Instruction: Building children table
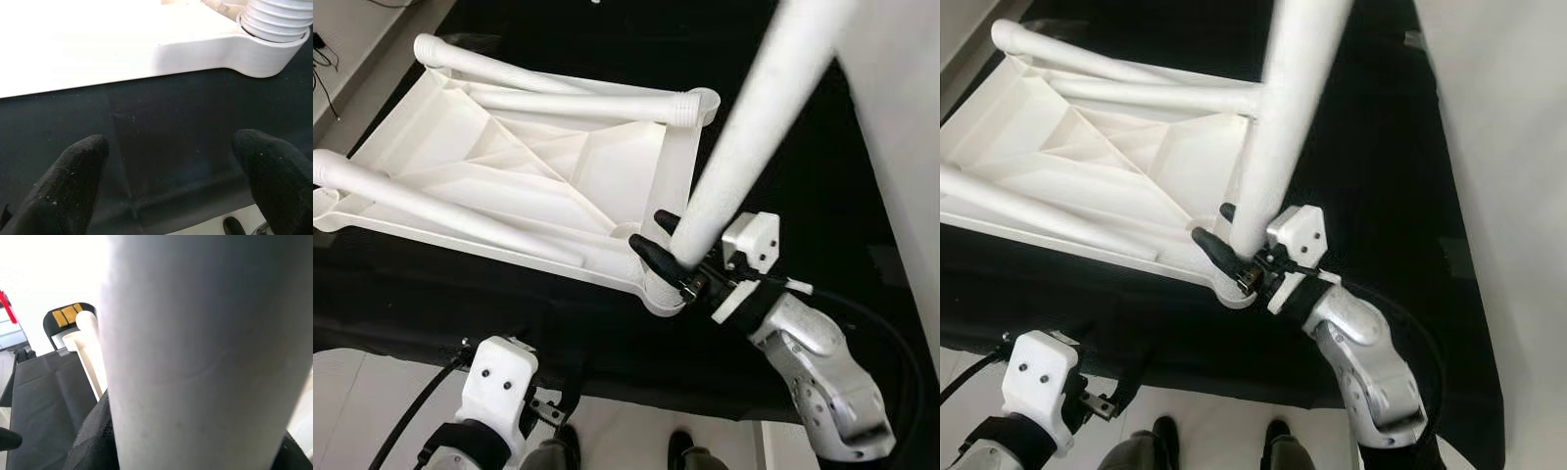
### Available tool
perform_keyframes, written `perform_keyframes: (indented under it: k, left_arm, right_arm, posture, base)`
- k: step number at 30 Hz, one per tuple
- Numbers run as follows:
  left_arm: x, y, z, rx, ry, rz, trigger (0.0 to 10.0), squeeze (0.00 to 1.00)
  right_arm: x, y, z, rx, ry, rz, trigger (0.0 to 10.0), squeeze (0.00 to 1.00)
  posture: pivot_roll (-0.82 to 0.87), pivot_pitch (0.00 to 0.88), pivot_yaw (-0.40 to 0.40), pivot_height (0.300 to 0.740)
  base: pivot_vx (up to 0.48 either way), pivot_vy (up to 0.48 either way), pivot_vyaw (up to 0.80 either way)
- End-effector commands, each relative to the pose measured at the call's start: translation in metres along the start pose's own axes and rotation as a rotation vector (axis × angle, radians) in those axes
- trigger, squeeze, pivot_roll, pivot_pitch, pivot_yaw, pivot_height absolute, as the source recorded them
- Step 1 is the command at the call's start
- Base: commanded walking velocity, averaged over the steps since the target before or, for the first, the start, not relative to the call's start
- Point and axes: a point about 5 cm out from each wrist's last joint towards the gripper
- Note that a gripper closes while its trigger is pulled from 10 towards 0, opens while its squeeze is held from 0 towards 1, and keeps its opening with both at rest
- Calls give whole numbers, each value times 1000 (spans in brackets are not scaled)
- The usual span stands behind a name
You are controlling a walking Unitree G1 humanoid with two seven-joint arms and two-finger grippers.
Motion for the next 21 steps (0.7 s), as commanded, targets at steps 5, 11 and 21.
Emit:
perform_keyframes:
  k: [5, 11, 21]
  left_arm:
    - [-1, -5, 3, -36, -3, -9, 10000, 0]
    - [-2, -6, 3, -39, -5, -10, 10000, 0]
    - [-2, -6, 3, -38, -4, -11, 10000, 0]
  right_arm:
    - [-8, -41, 18, -200, -1, -40, 10000, 0]
    - [-18, -42, 20, -239, 125, 130, 10000, 0]
    - [-13, -51, 19, -348, 195, 253, 10000, 0]
  posture:
    - [34, 408, 18, 740]
    - [34, 397, 22, 740]
    - [33, 392, 15, 740]
  base:
    - [0, 0, 0]
    - [0, 0, 0]
    - [0, 0, 0]
Point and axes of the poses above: a point about 5 cm out from each wrist's last joint towards the gripper, its own z axis pointing back from the gripper into the wrist, its own y axis along the axis of the wrist's last joint, x = y × z, and after that the axes turned 5 degrees about z, right-handed
